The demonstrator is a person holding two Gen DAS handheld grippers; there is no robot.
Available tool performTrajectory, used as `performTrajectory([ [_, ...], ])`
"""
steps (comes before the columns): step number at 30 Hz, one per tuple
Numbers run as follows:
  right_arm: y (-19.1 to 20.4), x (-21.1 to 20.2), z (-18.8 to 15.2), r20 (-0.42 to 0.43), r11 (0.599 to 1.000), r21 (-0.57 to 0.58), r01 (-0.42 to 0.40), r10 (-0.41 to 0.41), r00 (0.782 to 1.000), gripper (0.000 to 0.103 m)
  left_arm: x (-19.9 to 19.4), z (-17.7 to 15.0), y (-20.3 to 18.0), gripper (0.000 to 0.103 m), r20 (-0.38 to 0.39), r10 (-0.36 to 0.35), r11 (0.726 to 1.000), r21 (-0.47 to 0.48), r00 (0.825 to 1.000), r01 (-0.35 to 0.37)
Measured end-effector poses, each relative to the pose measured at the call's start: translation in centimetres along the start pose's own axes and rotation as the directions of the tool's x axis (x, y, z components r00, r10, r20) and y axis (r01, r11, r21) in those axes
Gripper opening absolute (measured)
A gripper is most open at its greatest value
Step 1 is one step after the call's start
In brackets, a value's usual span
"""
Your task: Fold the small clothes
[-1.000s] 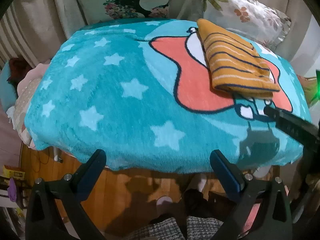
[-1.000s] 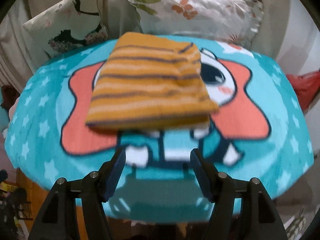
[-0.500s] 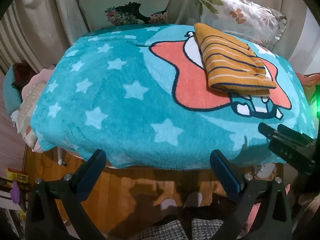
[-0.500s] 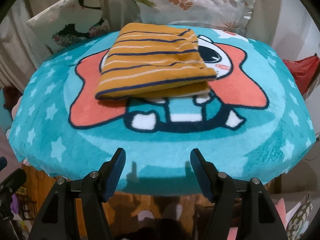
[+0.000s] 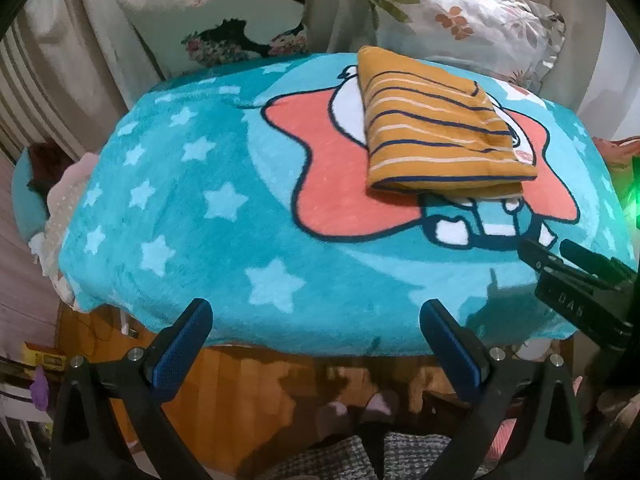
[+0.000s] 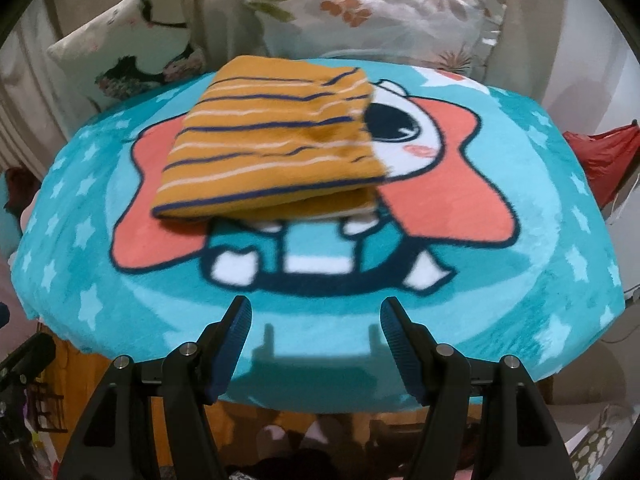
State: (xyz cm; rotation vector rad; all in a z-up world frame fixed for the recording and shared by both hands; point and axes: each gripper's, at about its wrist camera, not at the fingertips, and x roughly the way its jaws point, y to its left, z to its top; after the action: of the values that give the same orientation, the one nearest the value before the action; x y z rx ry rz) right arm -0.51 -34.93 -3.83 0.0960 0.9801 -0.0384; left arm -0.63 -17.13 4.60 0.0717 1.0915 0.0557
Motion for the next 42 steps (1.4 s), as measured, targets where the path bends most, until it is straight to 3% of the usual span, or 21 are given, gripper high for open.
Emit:
performTrajectory([
  [6, -2.6, 0.2, 0.5, -0.011, 1.0, 0.013, -0.002, 0.002, 1.0, 0.071, -0.1, 0.4, -2.3, 0.103, -0.009, 0.031, 0.999, 0.015, 0.999, -0.031],
  [18, -4.3, 0.2, 0.1, -0.01, 1.0, 0.01, 0.011, -0.011, 1.0, 0.071, 0.5, 0.7, -4.6, 0.103, -0.042, -0.003, 1.0, 0.024, 0.999, 0.004],
  [42, -2.9, 2.0, 1.1, -0.04, 1.0, -0.01, 0.014, -0.014, 0.999, 0.072, 2.6, 1.5, -3.4, 0.103, -0.099, -0.023, 1.0, -0.002, 0.995, 0.023],
])
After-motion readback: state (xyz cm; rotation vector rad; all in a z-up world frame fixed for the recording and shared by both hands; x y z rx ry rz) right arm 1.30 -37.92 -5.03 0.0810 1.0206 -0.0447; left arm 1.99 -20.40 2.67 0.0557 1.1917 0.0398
